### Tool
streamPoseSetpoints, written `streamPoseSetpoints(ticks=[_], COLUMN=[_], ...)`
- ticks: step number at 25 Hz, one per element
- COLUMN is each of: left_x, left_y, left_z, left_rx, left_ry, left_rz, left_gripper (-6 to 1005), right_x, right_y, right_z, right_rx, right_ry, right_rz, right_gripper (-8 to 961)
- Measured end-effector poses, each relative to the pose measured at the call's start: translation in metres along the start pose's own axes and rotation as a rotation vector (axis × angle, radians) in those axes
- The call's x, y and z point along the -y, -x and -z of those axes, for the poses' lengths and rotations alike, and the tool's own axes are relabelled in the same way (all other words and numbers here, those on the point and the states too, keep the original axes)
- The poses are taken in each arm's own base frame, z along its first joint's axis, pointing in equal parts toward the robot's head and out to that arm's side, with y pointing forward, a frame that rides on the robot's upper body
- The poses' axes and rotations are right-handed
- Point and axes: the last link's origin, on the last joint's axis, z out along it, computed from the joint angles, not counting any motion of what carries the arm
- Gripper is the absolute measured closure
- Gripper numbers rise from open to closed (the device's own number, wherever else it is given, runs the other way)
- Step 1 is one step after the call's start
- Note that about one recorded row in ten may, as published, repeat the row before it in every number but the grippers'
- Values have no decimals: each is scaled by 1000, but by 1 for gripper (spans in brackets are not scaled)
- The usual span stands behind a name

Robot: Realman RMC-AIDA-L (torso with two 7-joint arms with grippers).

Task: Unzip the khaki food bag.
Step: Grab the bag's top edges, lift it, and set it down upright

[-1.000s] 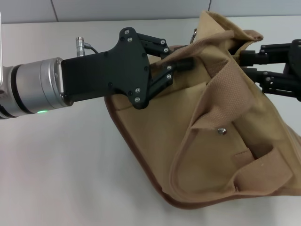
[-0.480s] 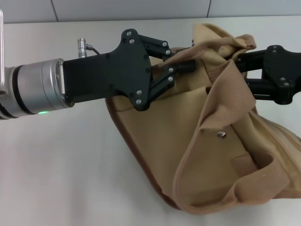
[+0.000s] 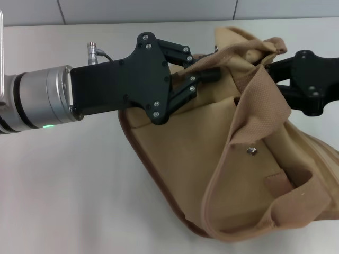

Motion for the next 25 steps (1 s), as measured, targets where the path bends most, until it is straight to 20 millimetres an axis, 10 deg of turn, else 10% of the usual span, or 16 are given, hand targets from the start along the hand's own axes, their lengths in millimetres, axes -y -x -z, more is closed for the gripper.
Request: streamPoseSetpoints(ticks=[16, 25], left_x=[1, -1], left_y=[-2, -3], left_z=[3, 3], left_rx=[-8, -16], left_ry=[-14, 0], left_rz=[-15, -31], left_gripper=[923, 923], right_x=[-10, -9], right_y=[-10, -10], right_z=[23, 48], right_rx=[-26, 289], right_ry=[-98, -168], right_rz=[58, 91], right_gripper=[936, 848])
